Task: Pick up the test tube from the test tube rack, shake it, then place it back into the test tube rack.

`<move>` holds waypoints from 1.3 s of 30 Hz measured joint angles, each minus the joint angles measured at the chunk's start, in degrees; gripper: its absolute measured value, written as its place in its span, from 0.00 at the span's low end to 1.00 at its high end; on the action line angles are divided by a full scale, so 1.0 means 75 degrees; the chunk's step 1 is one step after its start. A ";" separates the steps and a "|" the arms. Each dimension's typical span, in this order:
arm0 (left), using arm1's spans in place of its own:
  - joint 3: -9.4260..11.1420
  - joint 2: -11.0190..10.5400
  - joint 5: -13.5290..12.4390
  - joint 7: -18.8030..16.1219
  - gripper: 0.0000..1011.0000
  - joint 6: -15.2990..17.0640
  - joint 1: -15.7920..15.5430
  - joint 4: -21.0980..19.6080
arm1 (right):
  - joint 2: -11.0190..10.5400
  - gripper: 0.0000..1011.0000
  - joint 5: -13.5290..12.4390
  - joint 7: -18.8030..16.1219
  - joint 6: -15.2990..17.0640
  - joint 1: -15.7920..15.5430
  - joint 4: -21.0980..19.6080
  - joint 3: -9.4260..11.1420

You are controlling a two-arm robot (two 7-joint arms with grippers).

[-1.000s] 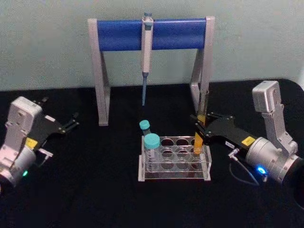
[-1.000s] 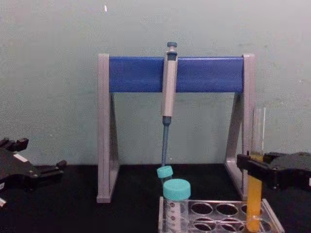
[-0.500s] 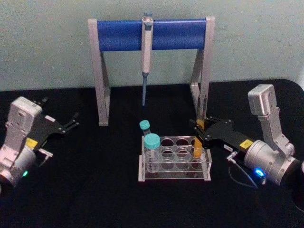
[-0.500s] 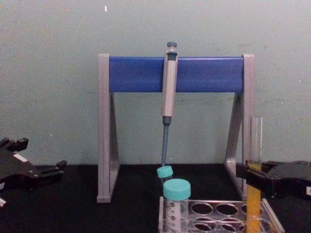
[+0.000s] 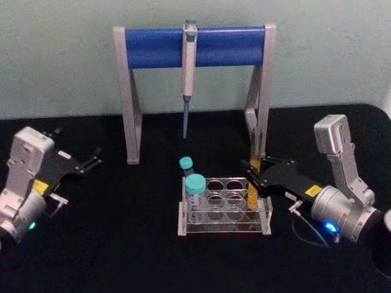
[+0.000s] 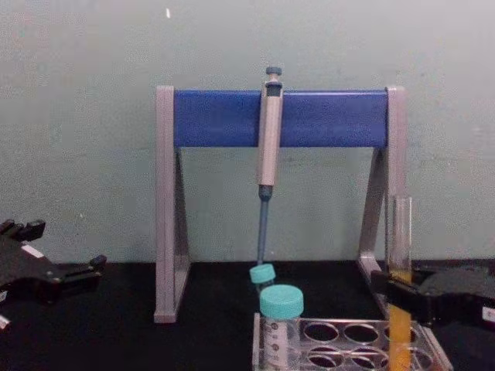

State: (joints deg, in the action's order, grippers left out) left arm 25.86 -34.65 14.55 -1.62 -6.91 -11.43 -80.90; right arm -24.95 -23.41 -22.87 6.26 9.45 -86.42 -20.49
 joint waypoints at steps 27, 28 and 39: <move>0.0000 0.0000 0.0000 0.0000 0.99 0.0000 0.0000 0.0000 | 0.0003 0.37 0.0047 0.0027 -0.0006 -0.0015 -0.0007 -0.0011; 0.0000 0.0000 0.0000 0.0000 0.99 0.0000 0.0000 0.0000 | 0.0003 0.43 0.0044 0.0026 -0.0007 -0.0015 -0.0007 -0.0010; 0.0000 0.0000 0.0000 0.0000 0.99 0.0000 0.0000 0.0000 | 0.0003 0.76 0.0036 0.0020 -0.0007 -0.0015 -0.0007 -0.0005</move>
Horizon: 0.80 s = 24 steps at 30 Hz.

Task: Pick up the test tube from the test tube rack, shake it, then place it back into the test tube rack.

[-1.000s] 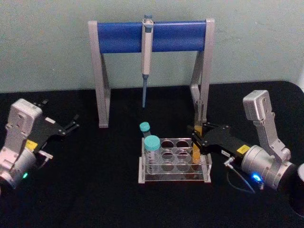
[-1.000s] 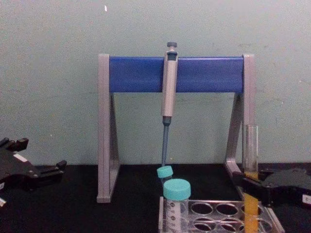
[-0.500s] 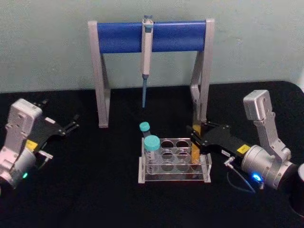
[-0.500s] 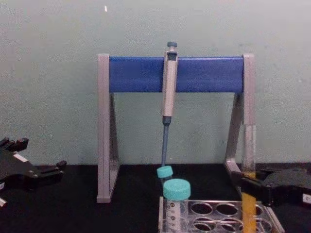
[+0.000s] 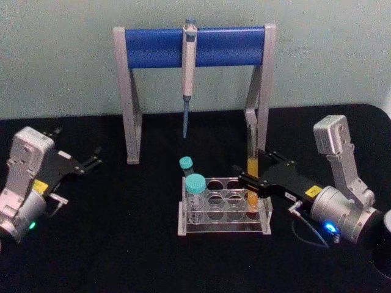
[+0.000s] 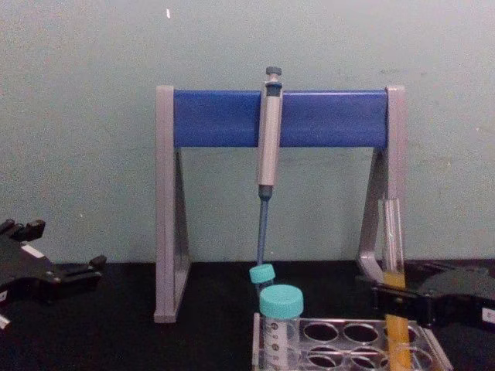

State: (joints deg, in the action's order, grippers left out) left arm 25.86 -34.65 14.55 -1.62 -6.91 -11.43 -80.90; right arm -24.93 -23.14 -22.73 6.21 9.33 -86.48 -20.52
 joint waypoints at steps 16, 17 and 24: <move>0.0000 0.0000 0.0000 0.0000 0.99 0.0000 0.0000 0.0000 | -0.0015 0.99 -0.0011 -0.0004 -0.0015 -0.0039 -0.0032 0.0024; 0.0000 0.0000 0.0000 0.0000 0.99 0.0000 0.0000 0.0000 | -0.0055 0.99 -0.0028 -0.0017 -0.0041 -0.0096 -0.0105 0.0057; 0.0000 0.0000 0.0000 0.0000 0.99 0.0000 0.0000 0.0000 | -0.0294 0.99 -0.0154 -0.0068 -0.0092 -0.0455 -0.0510 0.0227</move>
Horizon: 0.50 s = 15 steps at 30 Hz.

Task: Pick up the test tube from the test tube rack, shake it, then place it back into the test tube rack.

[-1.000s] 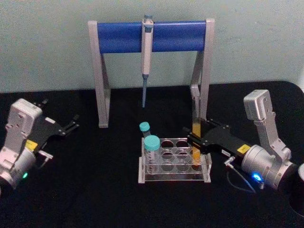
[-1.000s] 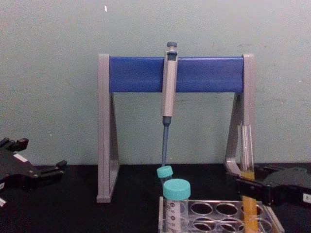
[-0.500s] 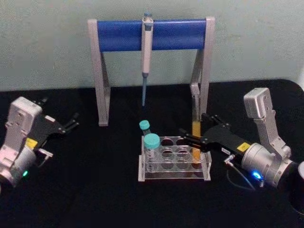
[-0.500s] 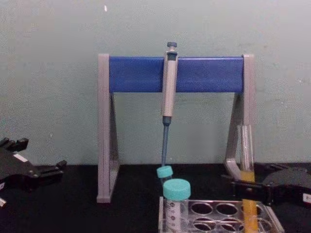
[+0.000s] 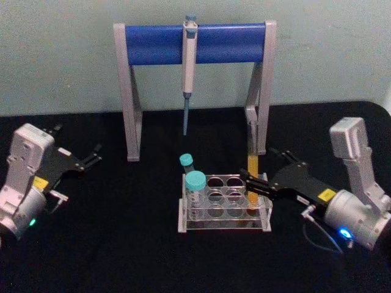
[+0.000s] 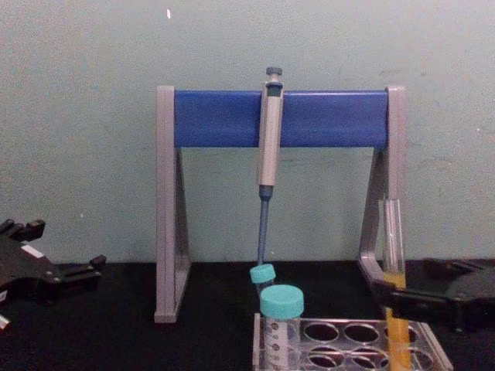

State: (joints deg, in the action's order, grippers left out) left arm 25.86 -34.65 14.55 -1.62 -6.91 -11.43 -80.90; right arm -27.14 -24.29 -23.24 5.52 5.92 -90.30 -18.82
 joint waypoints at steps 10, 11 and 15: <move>0.0000 0.0000 0.0000 0.0000 0.99 0.0000 0.0000 -0.0001 | -0.0307 0.99 -0.0157 0.0417 -0.0241 -0.0837 -0.0640 0.0688; 0.0000 0.0000 0.0000 0.0000 0.99 0.0000 0.0000 0.0000 | -0.0298 0.99 -0.0151 0.0478 -0.0269 -0.0870 -0.0650 0.0733; 0.0000 0.0000 0.0000 0.0000 0.99 0.0000 0.0000 0.0000 | -0.0114 0.99 0.0204 0.0961 -0.0463 -0.0983 -0.0579 0.0888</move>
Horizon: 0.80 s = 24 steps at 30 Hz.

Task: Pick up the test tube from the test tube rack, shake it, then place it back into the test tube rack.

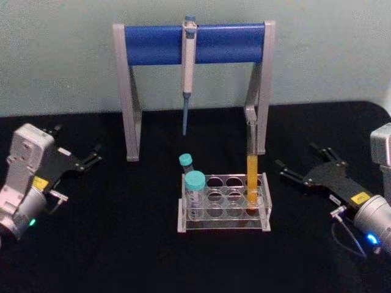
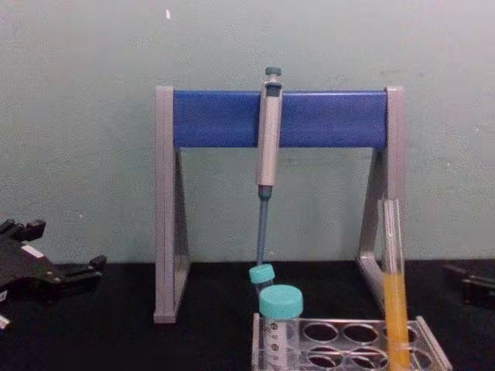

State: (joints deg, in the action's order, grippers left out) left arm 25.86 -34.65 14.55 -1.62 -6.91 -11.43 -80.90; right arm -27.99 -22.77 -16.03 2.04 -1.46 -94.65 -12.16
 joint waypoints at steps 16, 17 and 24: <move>0.0000 0.0000 0.0000 0.0000 0.99 0.0000 0.0000 0.0000 | 0.0724 0.99 0.0976 0.0793 -0.0283 0.0143 0.0939 0.0034; 0.0000 0.0000 0.0000 0.0000 0.99 0.0000 0.0000 0.0000 | 0.0745 0.99 0.0994 0.0787 -0.0274 0.0151 0.0975 0.0032; 0.0000 0.0000 0.0000 0.0000 0.99 0.0000 0.0000 0.0000 | 0.0909 0.99 0.1165 0.0643 -0.0193 0.0231 0.1250 0.0011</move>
State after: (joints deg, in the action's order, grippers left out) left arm 25.86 -34.65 14.55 -1.62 -6.91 -11.43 -80.90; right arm -21.17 -14.03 -11.21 0.60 0.27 -85.28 -12.08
